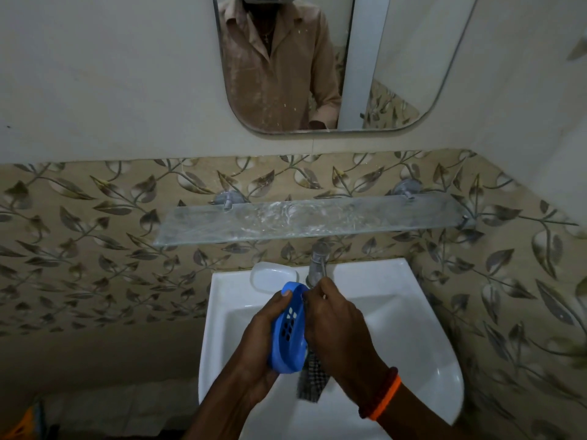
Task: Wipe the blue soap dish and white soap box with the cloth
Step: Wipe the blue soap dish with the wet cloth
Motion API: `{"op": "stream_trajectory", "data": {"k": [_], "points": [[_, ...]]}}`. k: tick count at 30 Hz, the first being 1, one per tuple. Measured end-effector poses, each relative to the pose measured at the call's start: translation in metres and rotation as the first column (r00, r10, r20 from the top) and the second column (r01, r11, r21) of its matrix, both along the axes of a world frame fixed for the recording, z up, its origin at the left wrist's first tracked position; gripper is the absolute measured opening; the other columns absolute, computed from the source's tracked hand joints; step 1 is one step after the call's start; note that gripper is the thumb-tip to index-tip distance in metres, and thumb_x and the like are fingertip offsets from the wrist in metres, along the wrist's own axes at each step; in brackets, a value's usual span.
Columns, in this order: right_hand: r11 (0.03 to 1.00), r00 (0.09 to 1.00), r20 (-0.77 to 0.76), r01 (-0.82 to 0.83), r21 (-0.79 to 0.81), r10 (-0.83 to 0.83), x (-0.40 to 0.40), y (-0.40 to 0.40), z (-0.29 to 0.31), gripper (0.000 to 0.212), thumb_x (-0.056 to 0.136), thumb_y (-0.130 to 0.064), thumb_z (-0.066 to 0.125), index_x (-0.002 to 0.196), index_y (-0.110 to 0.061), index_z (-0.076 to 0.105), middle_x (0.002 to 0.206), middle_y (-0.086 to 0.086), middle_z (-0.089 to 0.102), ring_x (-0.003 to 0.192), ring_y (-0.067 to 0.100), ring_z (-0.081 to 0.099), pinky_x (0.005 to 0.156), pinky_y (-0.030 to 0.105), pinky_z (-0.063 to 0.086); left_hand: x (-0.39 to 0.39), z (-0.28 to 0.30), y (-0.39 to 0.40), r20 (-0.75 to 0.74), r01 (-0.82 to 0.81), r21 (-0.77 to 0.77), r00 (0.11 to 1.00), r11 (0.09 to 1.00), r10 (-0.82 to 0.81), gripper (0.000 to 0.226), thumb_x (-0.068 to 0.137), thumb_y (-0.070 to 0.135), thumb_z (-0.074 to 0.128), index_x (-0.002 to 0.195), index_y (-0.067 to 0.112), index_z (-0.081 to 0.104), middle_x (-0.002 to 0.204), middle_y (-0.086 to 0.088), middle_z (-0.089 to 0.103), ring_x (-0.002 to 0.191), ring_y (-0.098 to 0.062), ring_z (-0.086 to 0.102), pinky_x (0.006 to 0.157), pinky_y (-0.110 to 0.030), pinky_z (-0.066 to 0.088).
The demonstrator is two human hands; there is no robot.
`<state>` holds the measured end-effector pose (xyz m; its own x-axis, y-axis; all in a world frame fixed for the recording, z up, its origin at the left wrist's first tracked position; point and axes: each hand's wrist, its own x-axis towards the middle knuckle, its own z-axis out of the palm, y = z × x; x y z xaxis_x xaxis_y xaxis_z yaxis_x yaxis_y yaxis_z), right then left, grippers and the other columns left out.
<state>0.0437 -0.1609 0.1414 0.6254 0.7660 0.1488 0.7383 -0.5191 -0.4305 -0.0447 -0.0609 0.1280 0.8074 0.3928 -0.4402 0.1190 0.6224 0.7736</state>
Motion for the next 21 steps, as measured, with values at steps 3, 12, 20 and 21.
{"op": "stream_trajectory", "data": {"k": [3,12,20,21], "points": [[0.999,1.000,-0.015,0.020,-0.045,-0.020,-0.005,0.000,-0.005,0.016,0.094,-0.026,0.063,0.109,-0.020,0.058,0.112,0.000,0.047,0.082,0.013,0.059,0.075,0.024,0.052,0.000,0.003,0.002,-0.016,-0.014,0.059,1.000,0.998,0.015,0.042,0.091,0.044,0.060,0.116,0.014,0.076,0.101,-0.014,0.080,0.083,-0.023,0.078,0.063,-0.029,0.061],[0.999,0.999,-0.005,-0.053,0.003,0.053,0.003,-0.003,-0.002,0.019,0.100,-0.023,0.051,0.105,-0.012,0.065,0.109,0.006,0.056,0.100,0.016,0.057,0.082,0.022,0.043,-0.002,0.012,-0.003,-0.032,0.011,0.132,0.999,0.991,-0.007,0.042,0.094,0.046,0.057,0.122,0.021,0.074,0.114,-0.012,0.078,0.099,-0.024,0.076,0.082,-0.034,0.058],[0.989,0.991,-0.027,-0.129,-0.072,0.127,0.003,-0.011,-0.010,0.009,0.095,-0.019,0.054,0.101,-0.017,0.060,0.102,-0.002,0.048,0.086,0.012,0.054,0.072,0.017,0.040,-0.004,0.014,-0.008,-0.017,-0.007,0.150,1.000,0.989,0.010,0.046,0.079,0.055,0.064,0.112,0.027,0.078,0.112,-0.011,0.078,0.101,-0.025,0.074,0.088,-0.036,0.059],[0.987,0.990,0.001,-0.143,-0.070,0.143,0.007,-0.012,-0.009,0.008,0.095,-0.017,0.052,0.098,-0.017,0.060,0.099,-0.004,0.043,0.082,0.011,0.050,0.067,0.016,0.037,-0.004,0.013,-0.008,-0.026,-0.001,0.136,1.000,0.991,0.005,0.047,0.082,0.054,0.063,0.116,0.024,0.077,0.113,-0.011,0.078,0.104,-0.027,0.074,0.090,-0.038,0.059]]}}
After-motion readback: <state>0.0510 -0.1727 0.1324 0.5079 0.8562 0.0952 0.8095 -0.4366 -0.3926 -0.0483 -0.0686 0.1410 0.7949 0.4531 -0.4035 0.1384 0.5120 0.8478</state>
